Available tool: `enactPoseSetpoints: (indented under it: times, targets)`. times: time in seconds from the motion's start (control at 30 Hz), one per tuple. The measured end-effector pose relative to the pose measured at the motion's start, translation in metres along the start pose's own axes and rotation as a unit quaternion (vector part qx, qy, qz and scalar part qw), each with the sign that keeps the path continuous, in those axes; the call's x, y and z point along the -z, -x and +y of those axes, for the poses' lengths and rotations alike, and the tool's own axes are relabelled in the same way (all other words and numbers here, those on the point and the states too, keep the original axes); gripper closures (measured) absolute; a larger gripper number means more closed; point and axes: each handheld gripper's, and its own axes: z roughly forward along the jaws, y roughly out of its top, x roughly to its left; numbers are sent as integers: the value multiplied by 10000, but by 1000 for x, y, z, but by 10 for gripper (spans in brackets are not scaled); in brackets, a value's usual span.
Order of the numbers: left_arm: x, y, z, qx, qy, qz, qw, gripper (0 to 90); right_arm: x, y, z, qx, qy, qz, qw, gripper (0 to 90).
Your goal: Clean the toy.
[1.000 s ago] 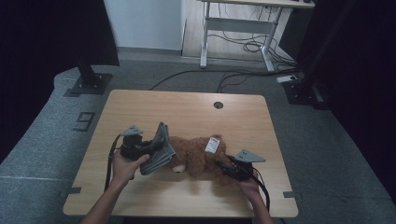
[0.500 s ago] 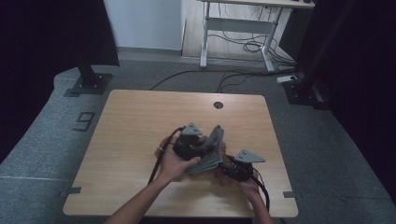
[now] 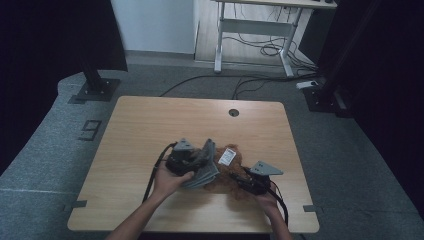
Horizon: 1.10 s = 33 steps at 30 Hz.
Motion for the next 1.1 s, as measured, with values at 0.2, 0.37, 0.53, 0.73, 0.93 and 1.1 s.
enactPoseSetpoints:
  times: [0.2,0.37,0.53,0.73,0.93,1.1]
  targets:
    - [25,-21,-17,255,195,-26,9995,745,0,0,-1,14,0,25,10000,613]
    - [41,-36,-25,424,331,4,9985,743,1,0,-1,-9,7,33,10000,613]
    - [56,-58,-36,692,402,204,9966,743,1,1,-1,-34,-7,57,10000,612]
    - [58,-89,-56,1201,126,148,9926,739,4,2,-2,-108,-86,126,9998,596]
    - [41,-96,-74,1454,-126,-107,9892,740,4,2,-1,-247,-207,222,9992,516]
    - [33,-92,-73,1365,-232,-61,9903,743,-1,6,0,-472,-497,161,9975,336]
